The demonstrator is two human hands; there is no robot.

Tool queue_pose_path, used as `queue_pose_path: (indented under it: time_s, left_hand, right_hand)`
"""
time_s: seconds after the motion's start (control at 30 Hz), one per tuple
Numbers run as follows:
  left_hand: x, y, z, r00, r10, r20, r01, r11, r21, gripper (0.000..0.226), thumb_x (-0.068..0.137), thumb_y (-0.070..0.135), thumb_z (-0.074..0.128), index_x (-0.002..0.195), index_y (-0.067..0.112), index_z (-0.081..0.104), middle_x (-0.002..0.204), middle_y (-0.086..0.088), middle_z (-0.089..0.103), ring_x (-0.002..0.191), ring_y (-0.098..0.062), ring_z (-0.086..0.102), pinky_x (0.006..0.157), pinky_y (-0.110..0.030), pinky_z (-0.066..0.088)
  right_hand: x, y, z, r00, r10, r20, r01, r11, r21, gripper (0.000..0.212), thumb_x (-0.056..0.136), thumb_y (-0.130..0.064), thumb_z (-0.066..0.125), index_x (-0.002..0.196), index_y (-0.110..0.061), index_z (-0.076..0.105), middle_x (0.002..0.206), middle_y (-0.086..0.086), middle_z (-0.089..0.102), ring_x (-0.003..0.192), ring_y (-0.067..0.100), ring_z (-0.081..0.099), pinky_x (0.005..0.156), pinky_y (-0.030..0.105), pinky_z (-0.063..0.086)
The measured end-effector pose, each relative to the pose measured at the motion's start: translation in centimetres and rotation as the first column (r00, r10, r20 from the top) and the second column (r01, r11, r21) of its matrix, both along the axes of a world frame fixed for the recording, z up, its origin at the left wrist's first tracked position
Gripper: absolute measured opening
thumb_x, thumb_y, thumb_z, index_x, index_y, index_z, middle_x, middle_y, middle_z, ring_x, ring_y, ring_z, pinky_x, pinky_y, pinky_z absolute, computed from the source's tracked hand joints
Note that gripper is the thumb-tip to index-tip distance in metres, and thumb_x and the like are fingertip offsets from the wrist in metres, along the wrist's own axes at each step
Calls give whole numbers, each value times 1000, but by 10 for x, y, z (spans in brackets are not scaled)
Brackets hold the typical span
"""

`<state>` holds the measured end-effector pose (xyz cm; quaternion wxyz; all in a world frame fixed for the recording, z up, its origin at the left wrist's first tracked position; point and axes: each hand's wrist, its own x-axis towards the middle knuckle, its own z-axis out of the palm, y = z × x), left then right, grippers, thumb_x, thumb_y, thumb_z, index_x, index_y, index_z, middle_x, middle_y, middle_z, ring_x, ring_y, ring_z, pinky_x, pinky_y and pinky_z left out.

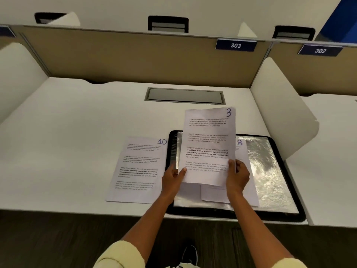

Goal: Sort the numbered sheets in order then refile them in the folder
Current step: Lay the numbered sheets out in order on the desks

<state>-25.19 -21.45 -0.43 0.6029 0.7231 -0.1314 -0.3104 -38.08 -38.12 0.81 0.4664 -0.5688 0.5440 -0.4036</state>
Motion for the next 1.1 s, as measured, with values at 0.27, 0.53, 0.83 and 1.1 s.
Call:
queue_pose_path:
  time_s: [0.27, 0.53, 0.83, 1.1]
  left_hand:
    - [65, 86, 14, 991, 115, -73, -117, 993, -15, 1, 88, 14, 72, 89, 13, 72, 96, -3, 75, 85, -27, 71, 68, -43, 60]
    - [142, 180, 18, 966, 220, -132, -220, 975, 13, 13, 89, 13, 70, 92, 1, 70, 83, -12, 72, 48, -14, 56, 44, -22, 43]
    - [206, 253, 6, 948, 295, -117, -296, 955, 10, 15, 89, 18, 70, 88, 3, 69, 82, -16, 71, 51, -18, 56, 47, -26, 41]
    - [239, 265, -3, 943, 324, -69, -324, 946, 17, 15, 95, 8, 60, 90, 20, 67, 87, -9, 72, 54, -16, 62, 53, -30, 48]
  right_hand:
    - [75, 72, 6, 996, 89, 21, -90, 995, 51, 17, 95, -28, 65, 99, -11, 67, 93, 4, 68, 84, 22, 64, 69, 28, 50]
    - [153, 161, 4, 979, 190, 76, -195, 978, 77, 17, 96, -25, 65, 106, -12, 67, 97, 2, 69, 87, 21, 67, 73, 30, 54]
    - [204, 229, -12, 952, 299, 71, -307, 941, 146, 27, 94, -17, 67, 121, -13, 68, 103, -3, 68, 101, 19, 65, 93, 38, 55]
    - [242, 241, -12, 943, 331, 45, -334, 938, 97, 20, 92, -13, 70, 111, -19, 69, 94, 2, 71, 90, 17, 66, 77, 22, 51]
